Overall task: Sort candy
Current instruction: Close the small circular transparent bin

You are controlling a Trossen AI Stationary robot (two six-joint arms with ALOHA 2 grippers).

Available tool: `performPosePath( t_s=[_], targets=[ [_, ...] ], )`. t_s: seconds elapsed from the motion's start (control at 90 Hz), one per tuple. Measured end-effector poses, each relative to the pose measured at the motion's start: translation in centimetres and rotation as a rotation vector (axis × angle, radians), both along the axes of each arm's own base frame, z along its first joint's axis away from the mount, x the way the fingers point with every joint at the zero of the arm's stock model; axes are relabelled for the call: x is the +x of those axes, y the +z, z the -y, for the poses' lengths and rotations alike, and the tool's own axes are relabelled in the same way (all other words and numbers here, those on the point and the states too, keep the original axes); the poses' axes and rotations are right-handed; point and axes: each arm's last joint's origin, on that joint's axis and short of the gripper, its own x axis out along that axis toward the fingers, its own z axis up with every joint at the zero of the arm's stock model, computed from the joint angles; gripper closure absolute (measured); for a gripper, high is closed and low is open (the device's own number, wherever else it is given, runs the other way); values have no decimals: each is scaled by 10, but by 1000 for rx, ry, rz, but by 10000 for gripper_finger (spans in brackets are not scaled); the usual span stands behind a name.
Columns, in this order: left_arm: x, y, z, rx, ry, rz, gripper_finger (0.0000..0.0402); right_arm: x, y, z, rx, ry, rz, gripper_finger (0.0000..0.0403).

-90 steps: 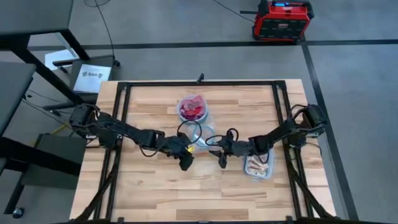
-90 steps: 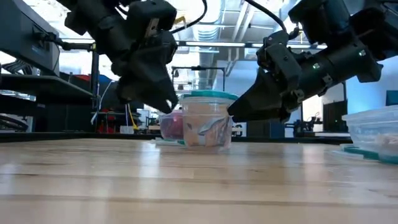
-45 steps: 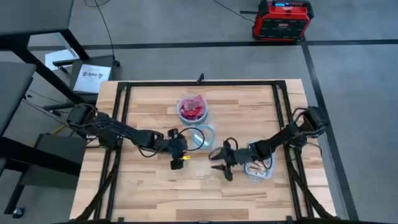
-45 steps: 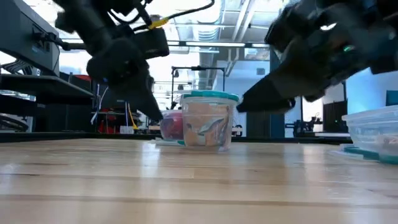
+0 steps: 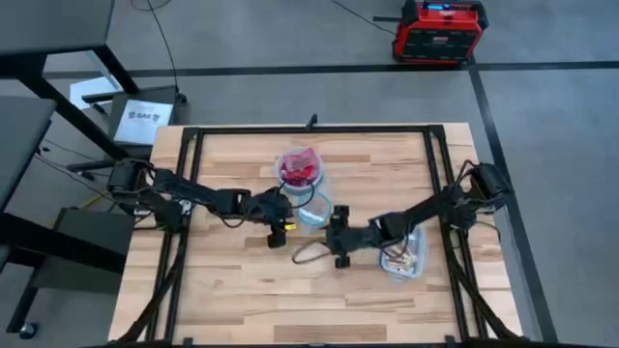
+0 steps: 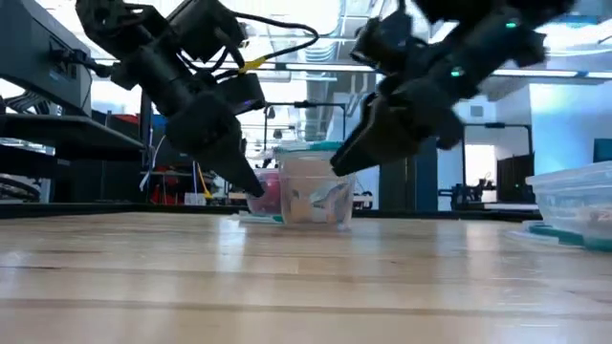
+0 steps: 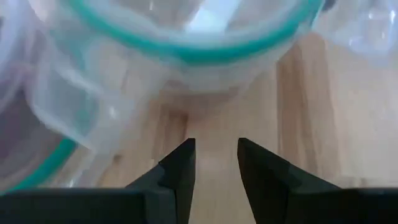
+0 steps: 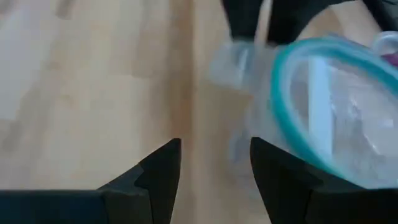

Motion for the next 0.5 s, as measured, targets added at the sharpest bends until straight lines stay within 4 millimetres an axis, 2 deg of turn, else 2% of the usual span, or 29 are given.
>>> performPosePath(
  t_s=[0.267,0.389,0.5],
  targets=[
    [3,-5,0,6,-5,1,295,11,12,8,35,58,8,226],
    [2,-9,3,-11,-2,-31,295,6,12,-2,74,60,-13,226],
    [-1,-5,9,-37,-3,-108,295,-3,26,-12,131,71,-2,226]
  ],
)
